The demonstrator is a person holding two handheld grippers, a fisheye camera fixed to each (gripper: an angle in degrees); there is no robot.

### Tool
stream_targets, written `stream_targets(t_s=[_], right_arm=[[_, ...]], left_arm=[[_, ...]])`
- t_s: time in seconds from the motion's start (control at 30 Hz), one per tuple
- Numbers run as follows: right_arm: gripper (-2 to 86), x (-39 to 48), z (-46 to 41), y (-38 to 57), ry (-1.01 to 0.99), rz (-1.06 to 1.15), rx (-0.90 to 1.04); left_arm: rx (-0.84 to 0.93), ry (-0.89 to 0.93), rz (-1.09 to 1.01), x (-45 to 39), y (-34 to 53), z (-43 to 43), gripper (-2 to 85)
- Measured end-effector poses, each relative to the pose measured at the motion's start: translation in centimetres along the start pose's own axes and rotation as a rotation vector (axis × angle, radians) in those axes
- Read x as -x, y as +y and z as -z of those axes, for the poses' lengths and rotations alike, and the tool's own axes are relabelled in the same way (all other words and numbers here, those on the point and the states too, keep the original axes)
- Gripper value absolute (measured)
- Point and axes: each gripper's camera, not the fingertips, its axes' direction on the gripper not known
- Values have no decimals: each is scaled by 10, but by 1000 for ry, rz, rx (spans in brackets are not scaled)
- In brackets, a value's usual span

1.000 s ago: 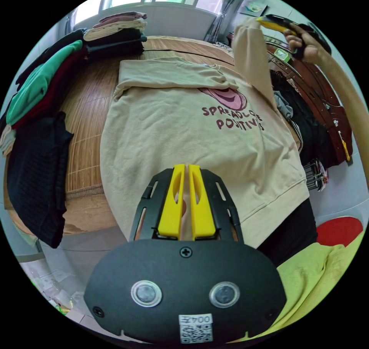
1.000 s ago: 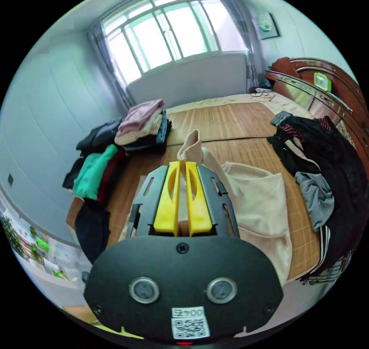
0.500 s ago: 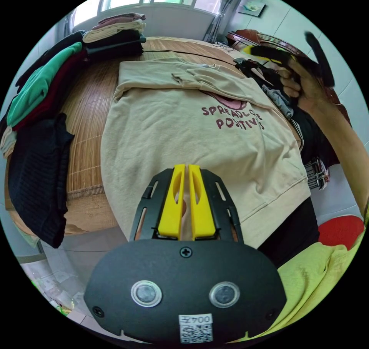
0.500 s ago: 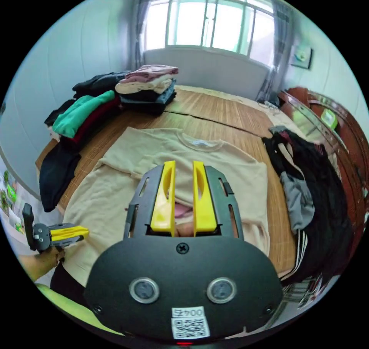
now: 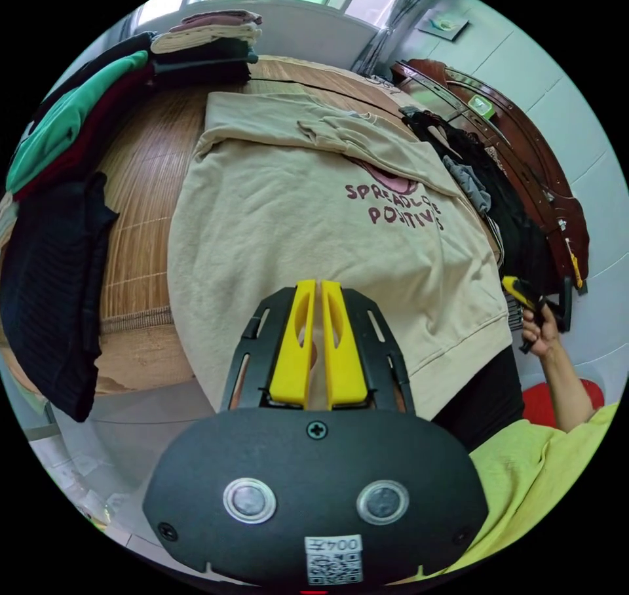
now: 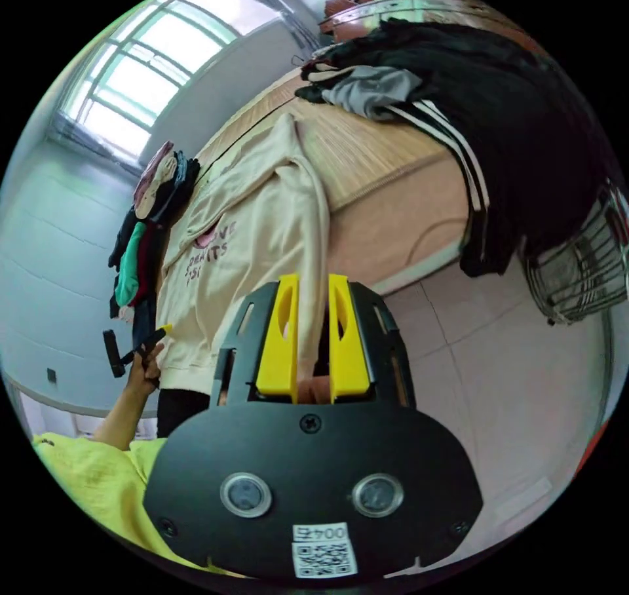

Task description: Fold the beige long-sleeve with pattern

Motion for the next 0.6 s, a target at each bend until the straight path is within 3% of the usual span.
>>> stream_targets(t_s=[0.1, 0.23, 0.37, 0.6], right_arm=[[132, -44, 15, 12, -154, -106, 22], [142, -87, 24, 21, -404, -191, 53], [148, -121, 29, 23, -574, -223, 66], [151, -150, 31, 14, -709, -226, 100]], left_arm=[[-55, 69, 72, -23, 12, 67, 13], [-180, 337, 194, -8, 86, 179, 21], [-162, 334, 297, 15, 184, 254, 58], [-176, 501, 491, 4, 307, 291, 190]])
